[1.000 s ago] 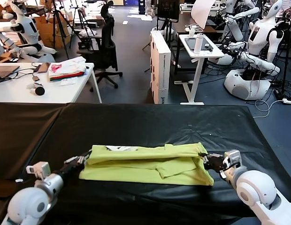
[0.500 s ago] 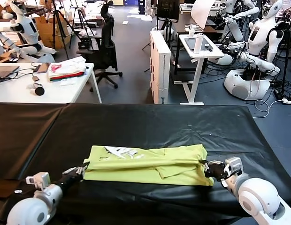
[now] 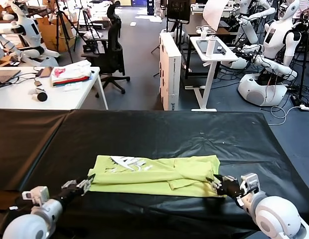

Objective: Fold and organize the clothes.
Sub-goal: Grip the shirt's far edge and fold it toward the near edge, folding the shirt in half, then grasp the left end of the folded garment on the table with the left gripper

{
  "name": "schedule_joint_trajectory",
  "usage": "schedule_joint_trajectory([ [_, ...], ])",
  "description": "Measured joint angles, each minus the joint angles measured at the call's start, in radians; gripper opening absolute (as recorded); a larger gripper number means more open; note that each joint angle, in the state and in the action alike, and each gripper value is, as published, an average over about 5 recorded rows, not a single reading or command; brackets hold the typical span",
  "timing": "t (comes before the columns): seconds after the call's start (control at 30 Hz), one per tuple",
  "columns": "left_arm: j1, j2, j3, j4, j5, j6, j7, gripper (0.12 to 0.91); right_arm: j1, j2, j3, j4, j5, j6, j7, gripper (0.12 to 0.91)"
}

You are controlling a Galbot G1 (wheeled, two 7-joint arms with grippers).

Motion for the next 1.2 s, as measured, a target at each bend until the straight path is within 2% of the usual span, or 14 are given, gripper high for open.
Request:
schedule_joint_trajectory([
  [0.07,-0.028,-0.004,0.006,0.012,-0.008,0.009,-0.014,0.886,0.031,0.022,-0.006,-0.032,-0.006,0.018,-0.003,0.903],
  [0.17,-0.087,-0.011,0.026,0.031,-0.009,0.013,-0.026,0.904,0.074,0.054,-0.019,-0.081,-0.011,0.043,-0.005,0.907],
  [0.37,-0.205,-0.022,0.081,0.094,0.010,-0.003,-0.013,0.907,0.147,0.107,-0.054,-0.172,-0.021,0.076,0.001,0.907],
  [0.63,-0.326,-0.045,0.135,0.212,0.027,-0.022,-0.004,0.907,0.184,0.150,-0.081,-0.270,-0.030,0.081,0.002,0.907],
  [0.9,-0.362,-0.061,0.162,0.274,0.041,-0.030,0.003,0.907,0.201,0.180,-0.092,-0.317,-0.042,0.087,-0.001,0.904],
  [1.2,-0.345,-0.065,0.168,0.274,0.049,-0.029,0.014,0.898,0.224,0.194,-0.106,-0.345,-0.050,0.090,-0.001,0.866],
])
